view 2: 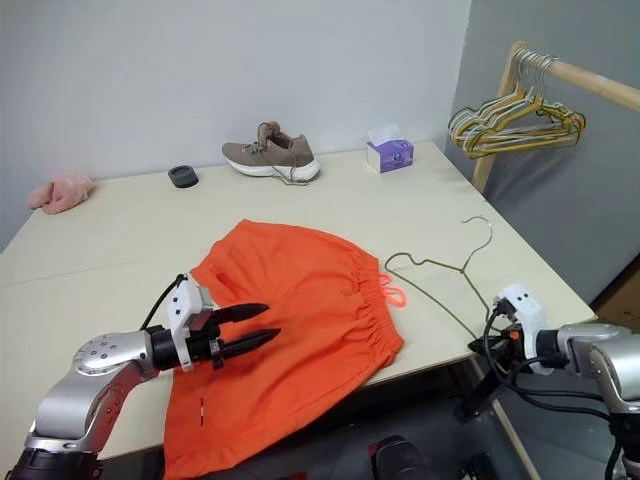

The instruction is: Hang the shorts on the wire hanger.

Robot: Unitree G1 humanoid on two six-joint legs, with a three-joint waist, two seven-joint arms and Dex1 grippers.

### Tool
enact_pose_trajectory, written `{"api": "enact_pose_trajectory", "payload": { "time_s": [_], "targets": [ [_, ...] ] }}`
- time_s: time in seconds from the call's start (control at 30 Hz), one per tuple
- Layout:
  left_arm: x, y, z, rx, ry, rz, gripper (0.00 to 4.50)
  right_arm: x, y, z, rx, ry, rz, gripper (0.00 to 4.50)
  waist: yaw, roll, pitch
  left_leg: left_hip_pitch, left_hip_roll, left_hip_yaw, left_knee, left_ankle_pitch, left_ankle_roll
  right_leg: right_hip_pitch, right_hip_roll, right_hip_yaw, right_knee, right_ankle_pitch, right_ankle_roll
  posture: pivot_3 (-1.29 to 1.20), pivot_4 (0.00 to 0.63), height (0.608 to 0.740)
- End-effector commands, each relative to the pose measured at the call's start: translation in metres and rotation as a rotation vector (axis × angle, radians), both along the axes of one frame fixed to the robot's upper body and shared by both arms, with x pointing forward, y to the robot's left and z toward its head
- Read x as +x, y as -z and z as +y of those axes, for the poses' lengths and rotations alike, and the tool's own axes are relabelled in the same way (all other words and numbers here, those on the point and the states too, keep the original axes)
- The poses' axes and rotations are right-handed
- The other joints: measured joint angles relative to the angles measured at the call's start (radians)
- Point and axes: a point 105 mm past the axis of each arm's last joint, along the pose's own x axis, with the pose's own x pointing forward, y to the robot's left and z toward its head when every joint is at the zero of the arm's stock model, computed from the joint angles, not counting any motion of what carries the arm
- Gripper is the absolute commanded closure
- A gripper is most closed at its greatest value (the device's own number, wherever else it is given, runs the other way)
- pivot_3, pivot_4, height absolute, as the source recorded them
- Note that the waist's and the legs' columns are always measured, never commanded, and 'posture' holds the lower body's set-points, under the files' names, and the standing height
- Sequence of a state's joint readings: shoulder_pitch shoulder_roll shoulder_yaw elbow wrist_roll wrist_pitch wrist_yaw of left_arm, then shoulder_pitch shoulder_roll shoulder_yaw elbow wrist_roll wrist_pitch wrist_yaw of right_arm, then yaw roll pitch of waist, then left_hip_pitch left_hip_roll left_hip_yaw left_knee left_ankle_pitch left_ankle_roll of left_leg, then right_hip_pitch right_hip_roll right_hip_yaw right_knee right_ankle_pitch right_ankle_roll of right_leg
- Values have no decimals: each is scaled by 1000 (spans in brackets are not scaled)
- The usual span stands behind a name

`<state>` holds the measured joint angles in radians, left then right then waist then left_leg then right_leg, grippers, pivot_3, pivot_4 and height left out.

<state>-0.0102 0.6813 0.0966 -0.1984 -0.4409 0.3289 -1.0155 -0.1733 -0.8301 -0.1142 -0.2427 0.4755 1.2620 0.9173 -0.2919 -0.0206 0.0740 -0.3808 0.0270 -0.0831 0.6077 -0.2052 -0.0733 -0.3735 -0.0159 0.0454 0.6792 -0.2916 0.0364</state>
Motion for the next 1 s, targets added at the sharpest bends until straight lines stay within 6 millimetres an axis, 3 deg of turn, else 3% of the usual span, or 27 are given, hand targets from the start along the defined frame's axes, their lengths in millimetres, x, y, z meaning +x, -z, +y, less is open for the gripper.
{"api": "enact_pose_trajectory", "payload": {
  "time_s": [0.03, 0.57, 1.0],
  "targets": [
    [1, -15, -5, -9, 23, -49, 1713, 2, -10, 11, 35, -28, 8, 4500, -1, 0, 0, 0, 0, 0, 0, 0, 0, 0, 0, 0, 0, 0, 0, -241, 25, 740],
    [-5, -12, -8, 0, 17, -58, 1713, 6, -10, 16, 89, -11, 52, 4500, 2, -2, 2, -1, 0, 0, 0, -1, 1, 0, 0, 0, -1, 0, 0, -226, 23, 740],
    [-3, -12, -9, 13, 19, -68, 1713, 12, -3, 41, 146, -64, 165, 4500, 2, -2, 4, -1, 0, 0, -1, -1, 1, -1, 0, 0, -2, 0, 0, -210, 23, 740]
  ]
}}
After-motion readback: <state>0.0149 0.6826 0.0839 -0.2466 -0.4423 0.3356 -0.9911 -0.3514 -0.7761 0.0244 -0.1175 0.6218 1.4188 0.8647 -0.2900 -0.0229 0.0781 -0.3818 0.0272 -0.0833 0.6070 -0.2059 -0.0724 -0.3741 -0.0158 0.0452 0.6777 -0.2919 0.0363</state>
